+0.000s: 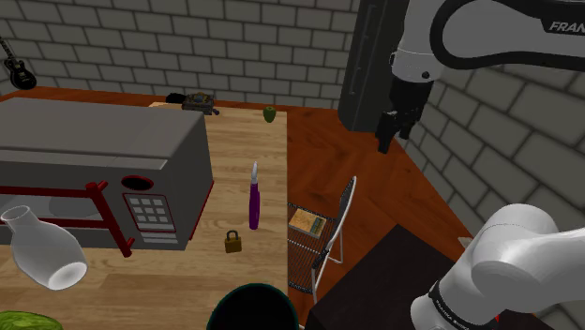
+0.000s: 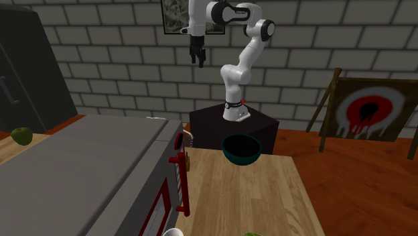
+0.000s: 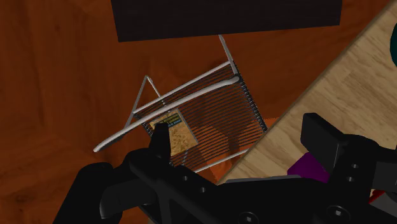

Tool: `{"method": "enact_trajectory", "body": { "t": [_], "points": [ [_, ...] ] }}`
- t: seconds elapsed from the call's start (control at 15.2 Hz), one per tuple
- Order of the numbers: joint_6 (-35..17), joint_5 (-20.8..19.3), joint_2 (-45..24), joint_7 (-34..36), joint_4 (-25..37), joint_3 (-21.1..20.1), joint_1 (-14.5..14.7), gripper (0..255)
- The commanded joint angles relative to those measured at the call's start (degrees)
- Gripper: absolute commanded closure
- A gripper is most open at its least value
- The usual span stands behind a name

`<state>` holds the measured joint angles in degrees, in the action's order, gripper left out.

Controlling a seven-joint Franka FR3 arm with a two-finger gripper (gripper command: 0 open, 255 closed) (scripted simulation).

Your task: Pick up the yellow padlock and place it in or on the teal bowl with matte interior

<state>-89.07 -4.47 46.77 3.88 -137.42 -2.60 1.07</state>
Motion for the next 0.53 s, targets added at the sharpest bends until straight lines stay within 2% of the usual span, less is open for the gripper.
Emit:
{"method": "enact_trajectory", "body": {
  "t": [0.0, 0.46],
  "points": [
    [0.00, 0.00, 0.00, 0.00, 0.00, 0.00, 0.00, 0],
    [-11.46, 4.75, -2.34, 12.51, -7.14, -8.81, 1.28, 0]
  ]
}}
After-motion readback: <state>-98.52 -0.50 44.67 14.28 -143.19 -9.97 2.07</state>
